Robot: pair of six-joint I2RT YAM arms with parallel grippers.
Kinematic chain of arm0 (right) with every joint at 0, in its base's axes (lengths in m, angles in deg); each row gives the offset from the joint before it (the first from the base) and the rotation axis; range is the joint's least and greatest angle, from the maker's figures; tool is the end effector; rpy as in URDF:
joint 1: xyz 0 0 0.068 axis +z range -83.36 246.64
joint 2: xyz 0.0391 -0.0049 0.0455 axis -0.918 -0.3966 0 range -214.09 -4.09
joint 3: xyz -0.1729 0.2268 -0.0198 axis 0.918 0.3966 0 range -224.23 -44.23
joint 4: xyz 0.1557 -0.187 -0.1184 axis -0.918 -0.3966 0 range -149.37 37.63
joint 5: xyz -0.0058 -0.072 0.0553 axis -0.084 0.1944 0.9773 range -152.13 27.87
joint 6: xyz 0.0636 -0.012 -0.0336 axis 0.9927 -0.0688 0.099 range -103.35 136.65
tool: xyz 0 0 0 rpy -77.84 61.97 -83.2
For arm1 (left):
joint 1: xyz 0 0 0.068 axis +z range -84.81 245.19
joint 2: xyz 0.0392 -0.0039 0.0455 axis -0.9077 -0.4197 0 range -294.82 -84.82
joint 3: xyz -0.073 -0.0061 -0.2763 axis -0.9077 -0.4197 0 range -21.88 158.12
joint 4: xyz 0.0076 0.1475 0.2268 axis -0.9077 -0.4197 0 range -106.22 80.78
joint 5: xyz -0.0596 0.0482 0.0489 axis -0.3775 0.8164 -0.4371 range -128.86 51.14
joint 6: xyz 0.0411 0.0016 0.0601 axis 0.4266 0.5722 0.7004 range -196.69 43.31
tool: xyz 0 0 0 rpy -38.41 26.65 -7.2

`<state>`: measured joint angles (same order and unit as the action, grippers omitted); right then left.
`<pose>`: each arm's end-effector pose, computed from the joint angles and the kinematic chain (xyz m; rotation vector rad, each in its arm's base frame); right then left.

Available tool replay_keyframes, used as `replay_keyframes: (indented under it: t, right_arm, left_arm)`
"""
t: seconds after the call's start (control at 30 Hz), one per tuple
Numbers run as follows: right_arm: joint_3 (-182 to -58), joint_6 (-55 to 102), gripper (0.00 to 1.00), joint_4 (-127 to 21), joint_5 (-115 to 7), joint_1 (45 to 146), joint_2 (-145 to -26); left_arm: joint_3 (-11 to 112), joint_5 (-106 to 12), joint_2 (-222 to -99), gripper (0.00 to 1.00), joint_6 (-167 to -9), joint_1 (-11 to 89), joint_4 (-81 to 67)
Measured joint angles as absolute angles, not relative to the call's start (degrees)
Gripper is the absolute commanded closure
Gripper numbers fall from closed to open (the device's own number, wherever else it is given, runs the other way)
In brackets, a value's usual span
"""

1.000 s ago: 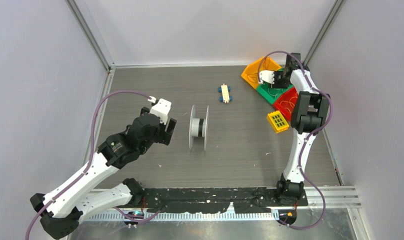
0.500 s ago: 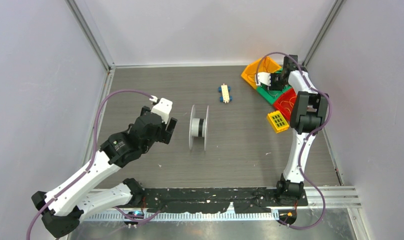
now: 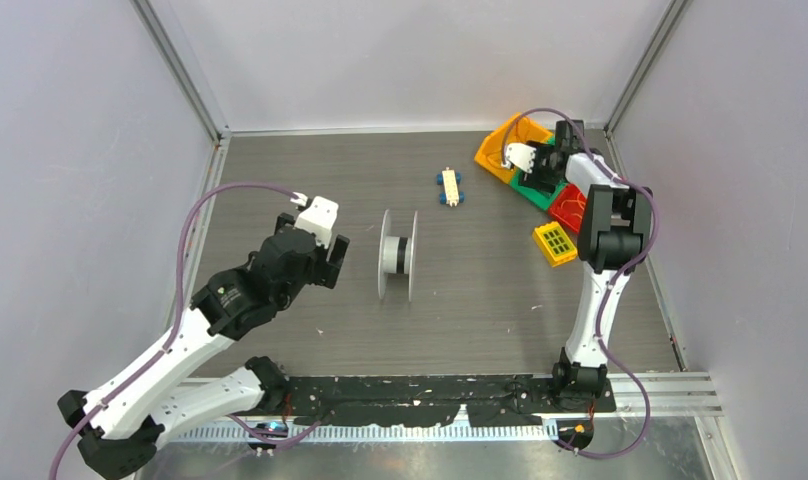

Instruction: Wrap the cables

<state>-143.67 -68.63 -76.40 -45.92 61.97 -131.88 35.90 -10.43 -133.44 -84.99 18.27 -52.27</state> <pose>0.5231 -0.0256 0.1598 -1.6844 1.8009 -0.3448 0.1470 -0.1149 0.3505 0.4197 2.0409 -0.0463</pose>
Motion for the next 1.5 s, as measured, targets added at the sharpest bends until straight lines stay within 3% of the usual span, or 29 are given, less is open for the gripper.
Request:
replay_keyframes:
  t: [0.1,0.13,0.43,0.57,0.67,0.9,1.03,1.17,1.5]
  right_arm:
    - [-137.09,-65.30,0.05,-71.50,-48.24,61.97,-128.18]
    - [-135.23,-64.67,0.03,-69.82,-48.92,61.97,-127.11]
    - [-134.90,-61.00,0.05,-67.90,-52.90,61.97,-125.62]
    - [-135.10,-60.95,0.01,-67.92,-53.09,61.97,-125.65]
    - [-137.09,-61.35,0.18,-68.66,-53.07,61.97,-126.54]
    - [-140.02,-67.69,0.30,-69.03,-54.12,62.21,-128.77]
    - [-142.45,-70.75,0.69,-70.58,-54.99,62.41,-130.52]
    - [-142.60,-72.84,0.93,-71.90,-56.37,62.49,-130.76]
    - [-141.92,-75.12,0.95,-70.08,-60.22,62.67,-130.76]
  left_arm:
    - [35.90,-10.56,-131.85,0.25,-84.99,18.27,-52.27]
    - [35.88,-10.58,-131.32,0.25,-84.99,18.27,-52.27]
    - [35.25,-11.02,-129.75,0.25,-85.01,17.94,-52.09]
    - [35.14,-11.00,-129.75,0.25,-84.99,17.94,-52.09]
    - [35.14,-11.02,-129.90,0.25,-84.99,17.94,-52.07]
    - [35.14,-11.00,-131.36,0.25,-84.99,17.94,-52.07]
    - [35.14,-10.96,-132.00,0.25,-84.97,17.94,-52.05]
    - [35.14,-10.78,-132.48,0.25,-84.94,17.94,-52.05]
    - [35.14,-10.39,-132.76,0.25,-84.90,17.94,-51.99]
